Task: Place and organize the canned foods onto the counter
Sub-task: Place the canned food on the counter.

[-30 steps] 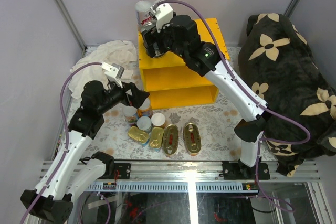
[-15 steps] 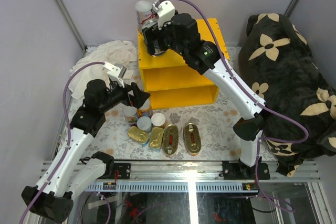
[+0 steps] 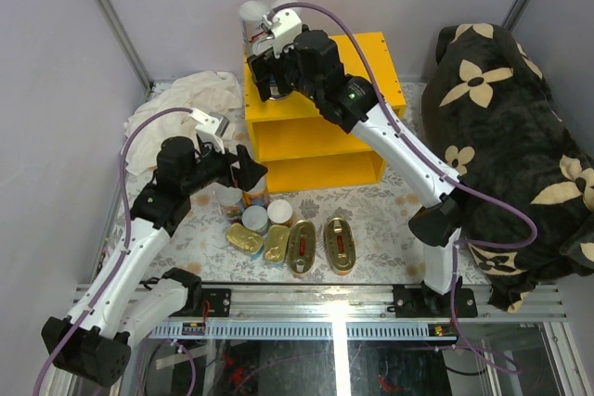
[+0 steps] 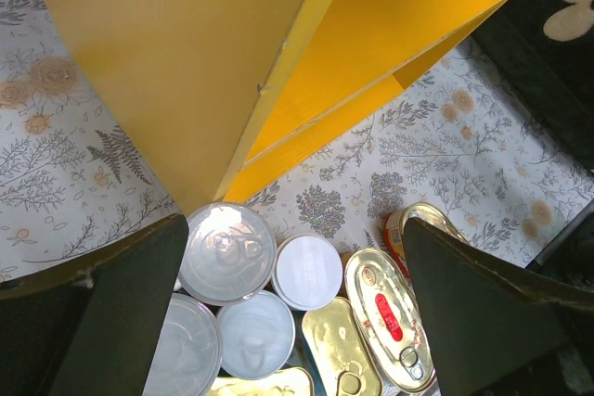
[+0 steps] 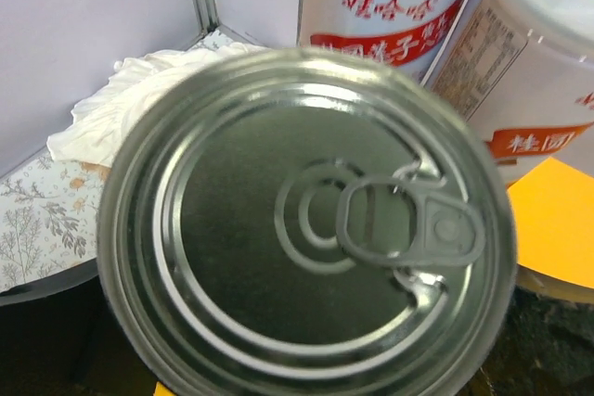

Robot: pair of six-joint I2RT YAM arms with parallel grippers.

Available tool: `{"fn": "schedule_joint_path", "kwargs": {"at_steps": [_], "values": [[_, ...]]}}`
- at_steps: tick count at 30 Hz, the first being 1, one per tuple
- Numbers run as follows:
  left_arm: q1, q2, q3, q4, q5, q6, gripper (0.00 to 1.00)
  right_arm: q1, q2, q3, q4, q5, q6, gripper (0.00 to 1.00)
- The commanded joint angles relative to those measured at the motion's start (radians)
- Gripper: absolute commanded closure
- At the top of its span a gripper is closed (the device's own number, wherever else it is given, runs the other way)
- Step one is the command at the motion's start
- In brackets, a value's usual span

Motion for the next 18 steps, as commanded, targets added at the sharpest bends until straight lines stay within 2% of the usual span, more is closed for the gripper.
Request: {"fn": "schedule_joint_path", "kwargs": {"at_steps": [1, 12, 18], "values": [[0.008, -0.004, 0.021, 0.012, -0.007, 0.015, 0.00, -0.007, -0.118, -0.123, 0.123, 0.018, -0.001, 0.01], [0.012, 0.003, 0.020, 0.008, -0.001, 0.019, 0.00, -0.026, -0.334, -0.462, 0.321, -0.052, 0.029, 0.01], [0.012, 0.002, 0.016, 0.010, 0.003, 0.019, 0.00, -0.048, -0.343, -0.492, 0.341, -0.094, 0.050, 0.00]]}}
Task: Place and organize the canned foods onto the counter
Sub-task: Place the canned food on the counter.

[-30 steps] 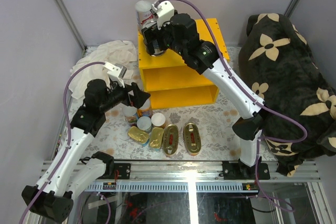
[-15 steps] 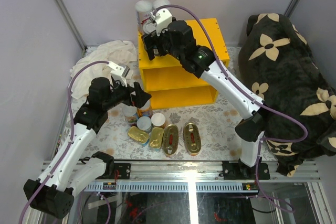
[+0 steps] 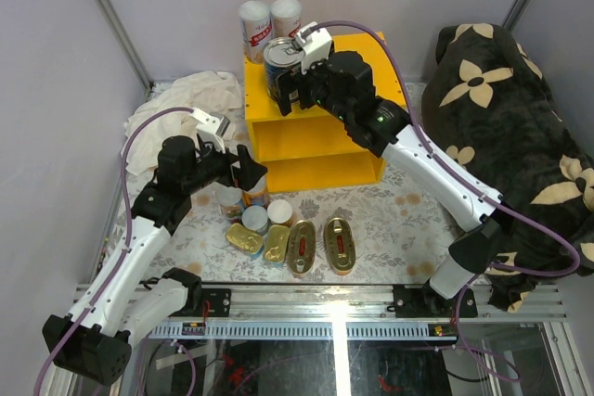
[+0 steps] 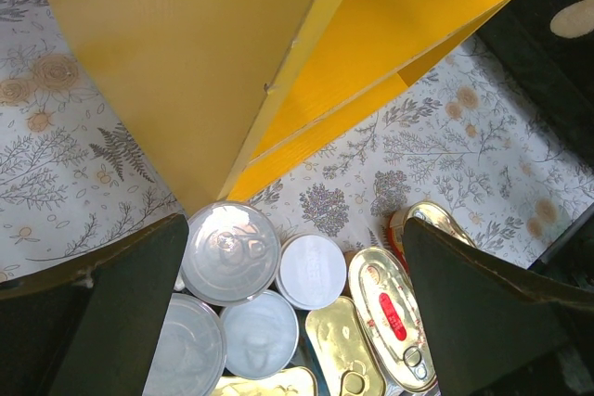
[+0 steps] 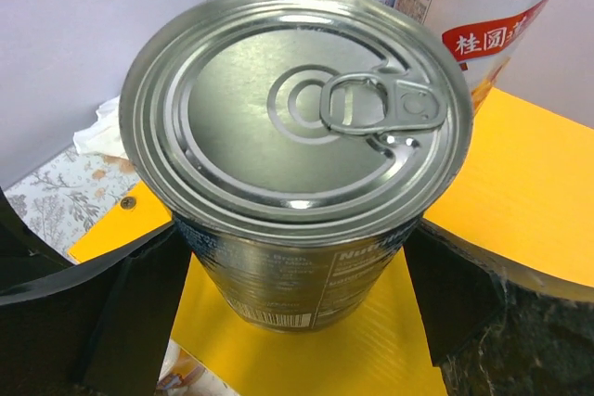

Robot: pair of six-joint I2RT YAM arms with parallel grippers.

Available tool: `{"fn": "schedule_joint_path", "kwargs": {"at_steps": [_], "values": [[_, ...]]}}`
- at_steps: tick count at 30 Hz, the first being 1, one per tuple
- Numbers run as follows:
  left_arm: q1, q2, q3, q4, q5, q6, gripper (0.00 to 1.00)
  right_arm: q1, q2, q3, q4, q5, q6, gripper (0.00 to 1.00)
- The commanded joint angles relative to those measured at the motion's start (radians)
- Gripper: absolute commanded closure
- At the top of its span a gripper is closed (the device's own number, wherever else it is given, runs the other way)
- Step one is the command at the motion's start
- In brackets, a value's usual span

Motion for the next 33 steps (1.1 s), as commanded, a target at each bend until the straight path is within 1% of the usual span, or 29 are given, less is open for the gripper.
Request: {"fn": "schedule_joint_path", "kwargs": {"at_steps": [1, 5, 7, 9, 16, 23, 25, 29, 33], "values": [[0.007, -0.007, 0.016, 0.010, 0.004, 0.012, 0.00, -0.028, -0.022, 0.005, 0.097, -0.055, 0.031, 0.00], [0.007, -0.007, 0.017, 0.005, 0.004, 0.012, 0.00, -0.038, 0.031, 0.074, 0.063, -0.095, 0.048, 0.00], [0.007, -0.012, 0.015, 0.003, 0.002, 0.011, 0.00, -0.041, 0.029, 0.069, 0.063, -0.105, 0.051, 0.01], [0.007, -0.022, 0.008, 0.005, 0.000, 0.010, 0.00, -0.047, 0.016, 0.036, 0.074, -0.114, 0.057, 0.01], [0.007, -0.029, 0.007, 0.018, 0.043, 0.013, 0.00, -0.087, -0.123, -0.131, 0.127, -0.142, 0.081, 0.01], [0.007, -0.039, 0.002, 0.021, 0.049, 0.012, 0.00, -0.101, -0.157, -0.200, 0.143, -0.177, 0.084, 0.00], [0.007, -0.041, 0.000, 0.021, 0.049, 0.012, 0.00, -0.101, -0.156, -0.205, 0.160, -0.195, 0.086, 0.05], [0.007, -0.044, -0.001, 0.021, 0.047, 0.012, 0.00, -0.102, -0.135, -0.186, 0.175, -0.219, 0.086, 0.20], [0.007, -0.050, -0.003, 0.021, 0.042, 0.012, 0.00, -0.102, -0.100, -0.148, 0.171, -0.255, 0.092, 0.27]]}}
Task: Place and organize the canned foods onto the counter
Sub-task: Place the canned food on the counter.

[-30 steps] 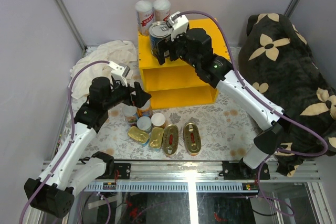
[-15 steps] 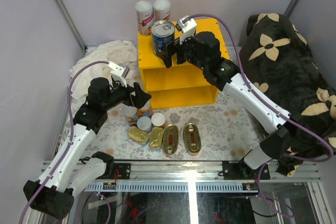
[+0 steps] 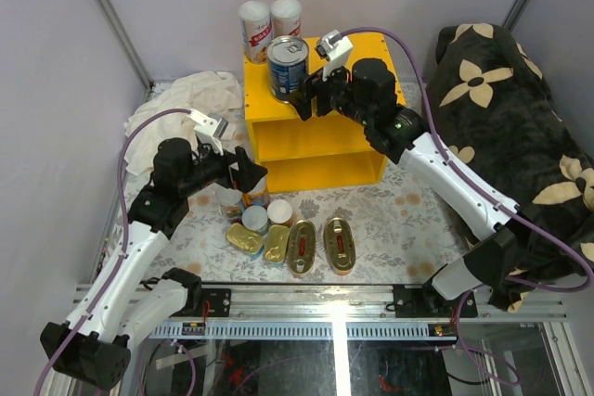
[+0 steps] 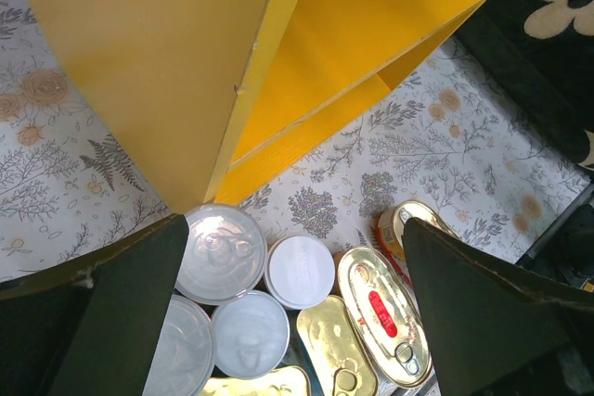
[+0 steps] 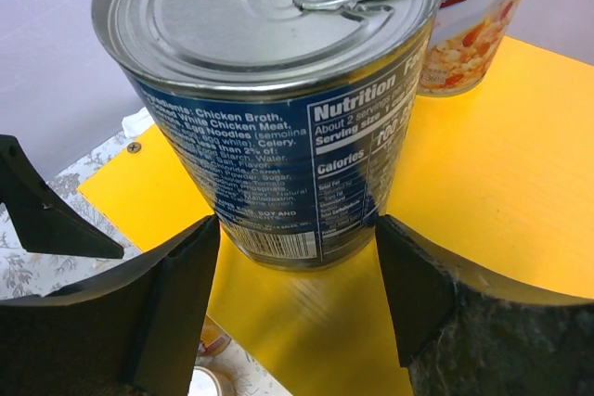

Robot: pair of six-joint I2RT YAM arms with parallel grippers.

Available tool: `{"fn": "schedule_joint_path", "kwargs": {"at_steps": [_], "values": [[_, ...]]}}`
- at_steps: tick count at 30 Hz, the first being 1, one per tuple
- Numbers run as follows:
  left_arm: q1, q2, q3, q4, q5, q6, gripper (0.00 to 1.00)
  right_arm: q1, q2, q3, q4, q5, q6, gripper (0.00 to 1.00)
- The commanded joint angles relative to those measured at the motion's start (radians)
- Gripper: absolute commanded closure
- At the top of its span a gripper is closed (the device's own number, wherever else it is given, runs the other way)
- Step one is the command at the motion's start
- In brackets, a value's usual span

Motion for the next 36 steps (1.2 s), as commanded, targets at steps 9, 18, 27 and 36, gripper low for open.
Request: {"fn": "schedule_joint_path", "kwargs": {"at_steps": [9, 18, 27, 36], "values": [[0.007, -0.020, -0.002, 0.020, 0.012, 0.013, 0.00, -0.004, 0.078, 0.130, 0.076, -0.089, 0.034, 0.34], [0.007, -0.014, 0.000, 0.021, 0.012, 0.013, 0.00, -0.004, 0.128, 0.181, 0.079, -0.119, 0.049, 0.35], [0.007, -0.006, 0.002, 0.022, 0.010, 0.014, 0.00, -0.004, 0.183, 0.211, 0.074, -0.140, 0.058, 0.36], [0.007, 0.006, 0.010, 0.021, 0.009, 0.016, 0.00, -0.004, 0.197, 0.221, 0.070, -0.156, 0.060, 0.36]]}}
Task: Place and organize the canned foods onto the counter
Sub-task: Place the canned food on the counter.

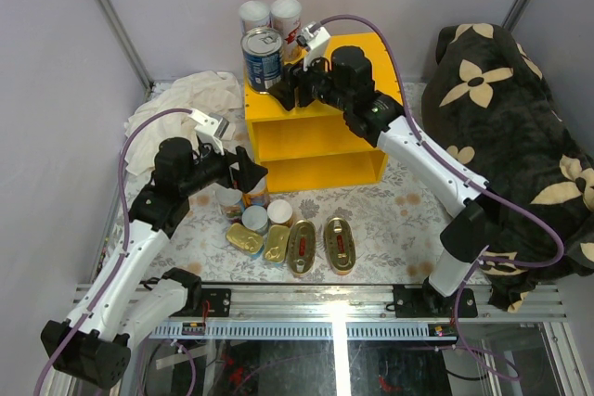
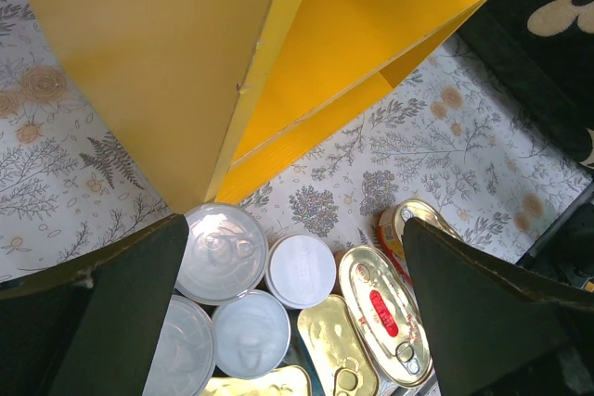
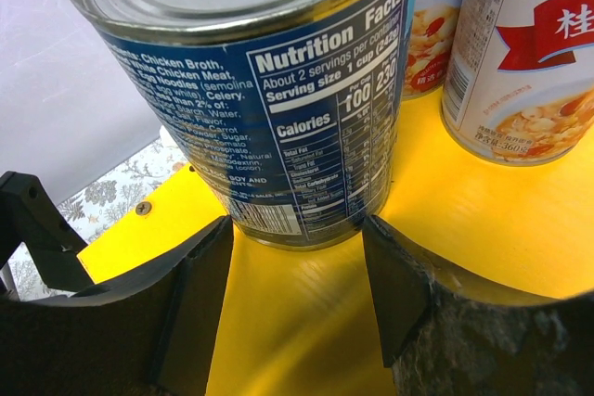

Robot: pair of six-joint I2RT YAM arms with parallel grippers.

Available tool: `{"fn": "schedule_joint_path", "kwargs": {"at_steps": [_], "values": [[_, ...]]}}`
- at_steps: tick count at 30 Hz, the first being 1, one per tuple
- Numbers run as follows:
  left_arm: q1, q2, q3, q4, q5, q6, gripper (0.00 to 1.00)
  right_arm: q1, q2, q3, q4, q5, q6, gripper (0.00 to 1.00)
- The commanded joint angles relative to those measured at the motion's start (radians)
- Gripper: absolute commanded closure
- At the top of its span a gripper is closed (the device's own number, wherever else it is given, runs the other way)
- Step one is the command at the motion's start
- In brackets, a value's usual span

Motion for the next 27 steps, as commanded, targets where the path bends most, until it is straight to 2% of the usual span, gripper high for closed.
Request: {"fn": "schedule_joint_path", "kwargs": {"at_steps": [1, 13, 27], "values": [[0.007, 0.001, 0.010, 0.021, 0.009, 0.015, 0.00, -0.002, 0.006, 0.053, 0.044, -0.041, 0.011, 0.36], [0.007, 0.006, 0.013, 0.019, 0.002, 0.018, 0.00, -0.002, 0.031, 0.072, 0.041, -0.042, 0.016, 0.36], [0.007, 0.005, 0.013, 0.018, -0.001, 0.019, 0.00, -0.002, 0.035, 0.075, 0.045, 0.041, 0.028, 0.36]]}}
